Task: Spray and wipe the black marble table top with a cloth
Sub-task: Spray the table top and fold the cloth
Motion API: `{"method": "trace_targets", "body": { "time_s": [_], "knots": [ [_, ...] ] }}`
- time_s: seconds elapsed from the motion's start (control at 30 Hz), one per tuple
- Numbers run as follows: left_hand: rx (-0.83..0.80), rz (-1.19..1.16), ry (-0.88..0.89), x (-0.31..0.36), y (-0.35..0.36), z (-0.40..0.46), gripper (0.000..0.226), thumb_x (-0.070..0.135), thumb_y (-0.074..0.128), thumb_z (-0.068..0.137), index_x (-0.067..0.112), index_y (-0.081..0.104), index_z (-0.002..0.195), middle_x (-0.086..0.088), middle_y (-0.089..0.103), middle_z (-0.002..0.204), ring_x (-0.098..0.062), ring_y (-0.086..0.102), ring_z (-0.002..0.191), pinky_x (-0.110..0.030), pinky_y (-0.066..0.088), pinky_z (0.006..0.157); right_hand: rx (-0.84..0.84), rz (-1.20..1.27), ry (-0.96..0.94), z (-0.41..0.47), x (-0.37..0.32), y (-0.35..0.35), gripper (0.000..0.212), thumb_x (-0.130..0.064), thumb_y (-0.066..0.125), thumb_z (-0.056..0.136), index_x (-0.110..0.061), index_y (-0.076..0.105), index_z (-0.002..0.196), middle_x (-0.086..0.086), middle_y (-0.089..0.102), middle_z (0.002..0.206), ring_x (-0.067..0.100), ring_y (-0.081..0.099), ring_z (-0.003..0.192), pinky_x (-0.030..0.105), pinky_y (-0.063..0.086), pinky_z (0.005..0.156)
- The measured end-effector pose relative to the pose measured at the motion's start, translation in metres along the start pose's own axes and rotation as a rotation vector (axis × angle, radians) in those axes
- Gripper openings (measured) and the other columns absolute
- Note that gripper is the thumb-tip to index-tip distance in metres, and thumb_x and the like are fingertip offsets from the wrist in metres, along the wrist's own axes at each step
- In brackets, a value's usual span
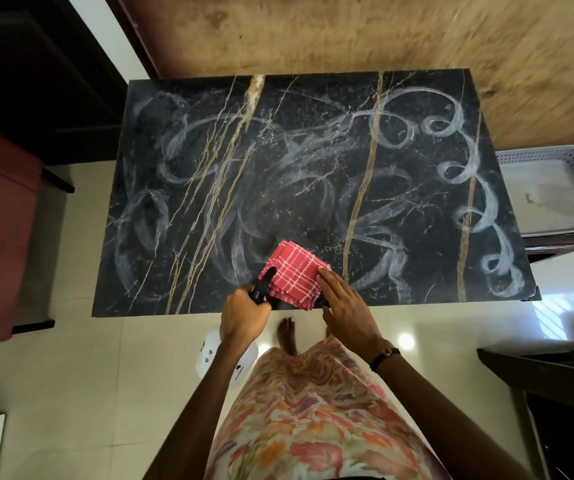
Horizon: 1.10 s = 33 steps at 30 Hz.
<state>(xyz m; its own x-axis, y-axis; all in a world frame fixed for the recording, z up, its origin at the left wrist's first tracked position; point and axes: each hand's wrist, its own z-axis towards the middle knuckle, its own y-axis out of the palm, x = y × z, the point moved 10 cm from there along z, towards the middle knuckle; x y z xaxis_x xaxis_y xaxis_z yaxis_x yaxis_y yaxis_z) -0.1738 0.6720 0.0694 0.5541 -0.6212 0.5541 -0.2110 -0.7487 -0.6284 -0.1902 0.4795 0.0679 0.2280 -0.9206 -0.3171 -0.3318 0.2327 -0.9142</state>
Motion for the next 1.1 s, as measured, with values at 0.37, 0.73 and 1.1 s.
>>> {"method": "trace_targets", "body": {
  "time_s": [0.37,0.73,1.1],
  "knots": [
    [-0.129,0.149,0.114,-0.008,0.029,-0.025,0.01,0.017,0.064,0.08,0.022,0.057,0.086,0.007,0.051,0.066,-0.016,0.05,0.064,-0.025,0.034,0.055,0.017,0.034,0.021,0.0,0.001,-0.001,0.06,-0.015,0.042,0.099,-0.007,0.012,0.15,0.009,0.005,0.16,0.023,0.003,0.148,0.032,-0.006,0.114],
    [-0.111,0.178,0.125,-0.003,0.028,-0.023,0.018,0.017,0.063,0.08,0.018,0.063,0.098,0.002,0.055,0.078,-0.021,0.052,0.072,-0.03,0.039,0.066,-0.003,0.046,0.041,0.002,0.005,0.001,0.061,-0.017,0.04,0.1,-0.01,0.006,0.151,0.007,0.001,0.161,0.02,0.003,0.149,0.028,-0.001,0.114],
    [-0.197,0.153,0.154,0.023,0.025,-0.007,0.016,0.014,0.061,0.078,0.025,0.053,0.068,0.007,0.055,0.063,-0.014,0.05,0.057,-0.027,0.037,0.057,-0.022,0.04,0.055,0.003,0.002,0.001,0.061,-0.018,0.045,0.099,-0.009,0.013,0.15,0.009,0.009,0.16,0.023,0.012,0.148,0.034,0.012,0.119]
  ]
}}
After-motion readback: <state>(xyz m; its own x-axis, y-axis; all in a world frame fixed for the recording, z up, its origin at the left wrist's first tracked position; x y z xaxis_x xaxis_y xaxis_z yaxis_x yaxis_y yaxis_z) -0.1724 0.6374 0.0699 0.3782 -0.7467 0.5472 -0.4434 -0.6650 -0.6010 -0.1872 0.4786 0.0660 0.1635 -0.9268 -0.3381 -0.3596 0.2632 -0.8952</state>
